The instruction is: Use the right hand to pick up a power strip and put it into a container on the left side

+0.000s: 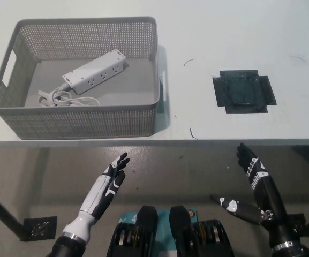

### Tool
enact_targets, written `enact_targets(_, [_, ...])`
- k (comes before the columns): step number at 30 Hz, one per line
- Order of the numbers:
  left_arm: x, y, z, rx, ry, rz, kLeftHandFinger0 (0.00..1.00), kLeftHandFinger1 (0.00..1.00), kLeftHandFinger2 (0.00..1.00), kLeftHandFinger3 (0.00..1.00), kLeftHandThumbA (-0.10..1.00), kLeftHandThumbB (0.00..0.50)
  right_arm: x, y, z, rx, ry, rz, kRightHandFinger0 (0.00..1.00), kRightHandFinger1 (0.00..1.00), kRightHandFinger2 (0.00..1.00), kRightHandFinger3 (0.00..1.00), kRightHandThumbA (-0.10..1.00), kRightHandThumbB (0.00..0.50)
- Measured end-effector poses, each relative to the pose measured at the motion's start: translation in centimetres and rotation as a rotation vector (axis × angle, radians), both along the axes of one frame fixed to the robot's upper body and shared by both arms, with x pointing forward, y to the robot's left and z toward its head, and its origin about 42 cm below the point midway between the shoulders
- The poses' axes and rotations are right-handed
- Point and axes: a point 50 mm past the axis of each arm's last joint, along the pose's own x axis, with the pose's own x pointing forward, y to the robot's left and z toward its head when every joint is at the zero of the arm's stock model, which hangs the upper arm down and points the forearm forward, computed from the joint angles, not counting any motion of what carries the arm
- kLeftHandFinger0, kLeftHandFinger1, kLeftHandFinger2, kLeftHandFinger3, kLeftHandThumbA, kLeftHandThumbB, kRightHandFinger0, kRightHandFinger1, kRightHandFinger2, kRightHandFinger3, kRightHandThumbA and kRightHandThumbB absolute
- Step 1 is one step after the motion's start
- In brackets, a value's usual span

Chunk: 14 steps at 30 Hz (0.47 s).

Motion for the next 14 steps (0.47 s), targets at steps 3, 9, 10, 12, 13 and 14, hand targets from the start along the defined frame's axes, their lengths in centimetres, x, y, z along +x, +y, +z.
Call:
enact_targets(3, [0.11, -0.01, 0.10, 0.001, -0.003, 0.000, 1.00, 1.00, 1.00, 1.00, 1.00, 0.115, 0.01, 0.18, -0.29, -0.004, 0.011, 0.008, 1.00, 1.00, 1.00, 1.00, 0.95, 0.000])
enact_targets(9, [0.13, 0.01, 0.11, 0.003, -0.004, 0.000, 1.00, 1.00, 1.00, 1.00, 1.00, 0.116, 0.15, 0.10, -0.54, -0.024, 0.027, 0.022, 1.00, 1.00, 1.00, 1.00, 0.97, 0.000])
enact_targets(10, [0.13, 0.01, 0.11, 0.003, -0.004, 0.000, 1.00, 1.00, 1.00, 1.00, 1.00, 0.114, 0.17, 0.05, -0.58, -0.026, 0.030, 0.022, 1.00, 1.00, 1.00, 1.00, 0.98, 0.000])
enact_targets(12, [0.13, 0.02, 0.12, 0.003, -0.004, 0.001, 1.00, 1.00, 1.00, 1.00, 1.00, 0.104, 0.26, -0.08, -0.66, -0.035, 0.041, 0.024, 1.00, 1.00, 1.00, 1.00, 0.98, 0.000])
enact_targets(13, [0.13, 0.02, 0.12, 0.004, -0.004, 0.000, 1.00, 1.00, 1.00, 1.00, 1.00, 0.105, 0.29, -0.09, -0.65, -0.038, 0.043, 0.025, 1.00, 1.00, 1.00, 1.00, 0.99, 0.022])
enact_targets(14, [0.13, 0.02, 0.12, 0.004, -0.004, 0.000, 1.00, 1.00, 1.00, 1.00, 1.00, 0.105, 0.30, -0.09, -0.65, -0.039, 0.044, 0.025, 1.00, 1.00, 1.00, 1.00, 0.99, 0.022])
